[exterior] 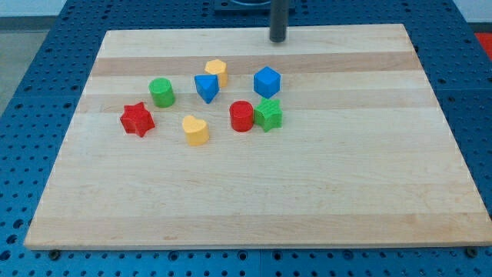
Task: Touch the bottom of yellow heart
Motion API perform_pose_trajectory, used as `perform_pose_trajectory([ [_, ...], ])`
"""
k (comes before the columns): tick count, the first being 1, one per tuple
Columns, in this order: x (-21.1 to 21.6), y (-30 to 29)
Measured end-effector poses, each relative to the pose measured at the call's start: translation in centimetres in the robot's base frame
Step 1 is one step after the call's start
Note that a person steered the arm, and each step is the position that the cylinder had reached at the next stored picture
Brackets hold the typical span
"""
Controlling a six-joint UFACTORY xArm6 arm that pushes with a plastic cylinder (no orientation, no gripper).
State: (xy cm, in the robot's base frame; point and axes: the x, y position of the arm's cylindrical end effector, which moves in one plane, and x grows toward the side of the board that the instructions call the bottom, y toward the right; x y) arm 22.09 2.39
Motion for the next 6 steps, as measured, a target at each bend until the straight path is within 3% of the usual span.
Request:
perform_pose_trajectory([
  [3,1.2,-17.0],
  [4,4.5,-22.9],
  [6,16.2,-31.2],
])
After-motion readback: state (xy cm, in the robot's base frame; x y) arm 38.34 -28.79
